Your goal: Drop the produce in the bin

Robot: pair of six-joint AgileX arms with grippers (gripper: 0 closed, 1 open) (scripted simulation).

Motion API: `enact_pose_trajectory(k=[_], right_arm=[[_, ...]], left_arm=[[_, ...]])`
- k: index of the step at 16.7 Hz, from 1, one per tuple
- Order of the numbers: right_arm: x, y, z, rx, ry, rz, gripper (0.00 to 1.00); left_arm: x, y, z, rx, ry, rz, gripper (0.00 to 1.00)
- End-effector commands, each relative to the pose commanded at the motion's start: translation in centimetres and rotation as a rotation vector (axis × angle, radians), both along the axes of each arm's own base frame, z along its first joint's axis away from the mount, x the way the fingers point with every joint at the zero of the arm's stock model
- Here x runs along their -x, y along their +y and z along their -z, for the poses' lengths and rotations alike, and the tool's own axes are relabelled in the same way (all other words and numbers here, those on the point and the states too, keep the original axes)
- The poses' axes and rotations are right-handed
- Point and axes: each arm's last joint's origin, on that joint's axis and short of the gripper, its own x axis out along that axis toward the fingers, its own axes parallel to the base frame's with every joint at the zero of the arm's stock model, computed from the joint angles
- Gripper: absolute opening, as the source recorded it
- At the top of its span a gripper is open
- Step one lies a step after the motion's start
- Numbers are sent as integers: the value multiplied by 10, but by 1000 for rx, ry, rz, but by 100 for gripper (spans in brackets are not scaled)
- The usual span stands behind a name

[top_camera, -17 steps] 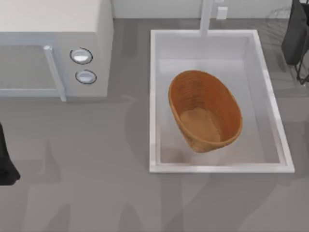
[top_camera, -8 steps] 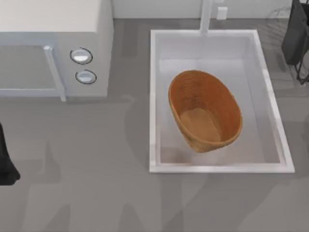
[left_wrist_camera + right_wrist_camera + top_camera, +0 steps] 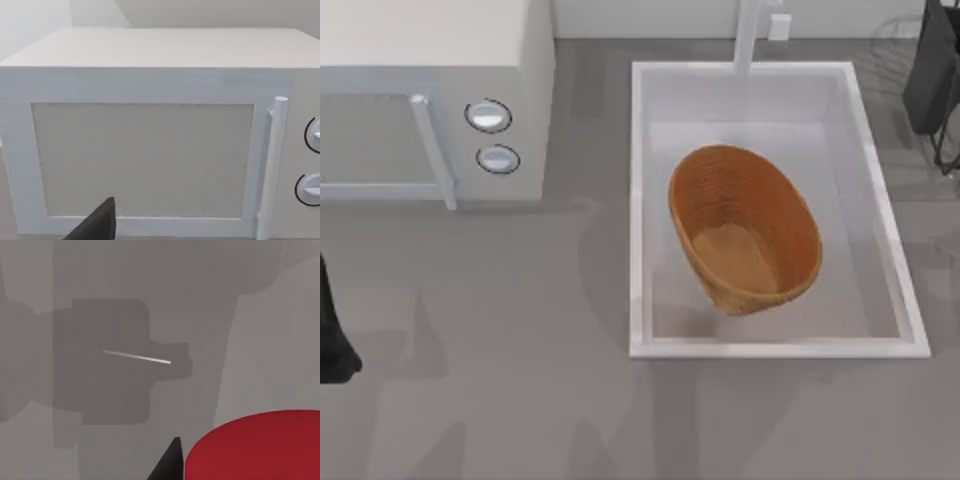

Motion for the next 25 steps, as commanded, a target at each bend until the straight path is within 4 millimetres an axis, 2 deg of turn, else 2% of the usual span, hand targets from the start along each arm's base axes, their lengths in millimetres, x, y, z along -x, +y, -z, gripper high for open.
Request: enact_pose_trajectory(k=[3, 5, 11, 14, 16, 19, 22, 25], right_arm=[[7, 1, -40, 0, -2, 4, 0], [10, 2, -57, 2, -9, 4, 0], [10, 3, -60, 1, -9, 1, 0], [-3, 14, -61, -4, 13, -83, 0], [-20, 32, -63, -10, 35, -202, 0], [-51, 74, -69, -17, 53, -443, 0], [-77, 130, -75, -26, 56, -725, 0], [-86, 193, -78, -33, 46, -1013, 0]], left_arm=[[0, 0, 0, 0, 0, 0, 100], [0, 0, 0, 0, 0, 0, 100], [0, 0, 0, 0, 0, 0, 100], [0, 0, 0, 0, 0, 0, 100], [0, 0, 0, 0, 0, 0, 100], [0, 0, 0, 0, 0, 0, 100], [0, 0, 0, 0, 0, 0, 100], [0, 0, 0, 0, 0, 0, 100]])
